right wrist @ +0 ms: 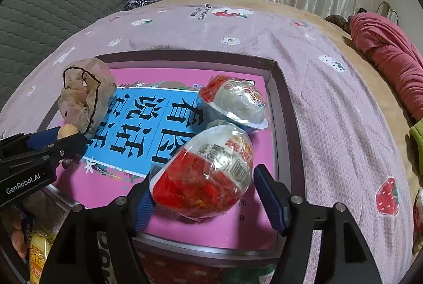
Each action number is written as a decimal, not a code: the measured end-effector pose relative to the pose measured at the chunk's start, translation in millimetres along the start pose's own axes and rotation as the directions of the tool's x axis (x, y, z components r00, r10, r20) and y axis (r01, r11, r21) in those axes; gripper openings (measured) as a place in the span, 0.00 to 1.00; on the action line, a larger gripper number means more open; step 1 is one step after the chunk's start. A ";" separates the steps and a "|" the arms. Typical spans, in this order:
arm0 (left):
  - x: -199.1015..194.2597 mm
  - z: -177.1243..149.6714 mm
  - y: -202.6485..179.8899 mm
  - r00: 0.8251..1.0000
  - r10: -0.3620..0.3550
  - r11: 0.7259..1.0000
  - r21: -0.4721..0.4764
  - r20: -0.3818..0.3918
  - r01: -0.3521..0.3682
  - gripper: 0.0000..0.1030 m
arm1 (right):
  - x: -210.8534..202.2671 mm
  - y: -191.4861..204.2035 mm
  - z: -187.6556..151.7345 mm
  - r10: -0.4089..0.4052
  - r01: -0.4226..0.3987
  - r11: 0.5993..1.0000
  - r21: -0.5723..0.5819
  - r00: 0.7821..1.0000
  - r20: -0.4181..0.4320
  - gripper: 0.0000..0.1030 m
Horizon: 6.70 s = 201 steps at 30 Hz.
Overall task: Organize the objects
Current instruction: 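Lower and release the bun in the tray with the left tool while the right tool releases the red egg, then open both tools and withdraw them from the tray, then move the left tool toward the yellow cake packet while the right tool approaches the green fuzzy ring, then close the left tool on the yellow cake packet while the right tool grasps the green ring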
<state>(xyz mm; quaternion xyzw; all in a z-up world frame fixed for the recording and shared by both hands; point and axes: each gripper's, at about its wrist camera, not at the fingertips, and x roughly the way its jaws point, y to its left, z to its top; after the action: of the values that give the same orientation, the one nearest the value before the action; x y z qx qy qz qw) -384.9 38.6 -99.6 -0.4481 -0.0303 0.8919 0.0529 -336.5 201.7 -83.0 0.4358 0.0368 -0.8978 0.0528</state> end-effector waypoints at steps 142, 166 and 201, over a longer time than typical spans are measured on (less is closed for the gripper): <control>-166.4 -152.6 -46.3 0.999 0.039 0.999 0.031 0.001 -0.039 0.84 | -191.9 -41.6 -129.2 -0.106 0.103 0.994 0.034 0.990 0.094 0.90; -116.1 -132.9 -45.2 0.998 0.036 0.999 0.006 -0.057 -0.035 0.83 | -111.8 -46.2 -107.9 -0.107 0.107 0.994 0.013 0.994 -0.030 0.90; -97.5 -125.1 -47.9 0.996 0.045 0.999 0.026 -0.076 -0.043 0.38 | -95.2 -36.2 -104.1 0.061 -0.061 0.998 -0.027 0.998 -0.010 0.17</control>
<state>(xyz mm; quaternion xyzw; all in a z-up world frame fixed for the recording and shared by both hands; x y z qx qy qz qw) -223.5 75.1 -91.8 -0.4818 -0.0076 0.8754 0.0397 -201.6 255.3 -71.7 0.4400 0.0358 -0.8932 0.0859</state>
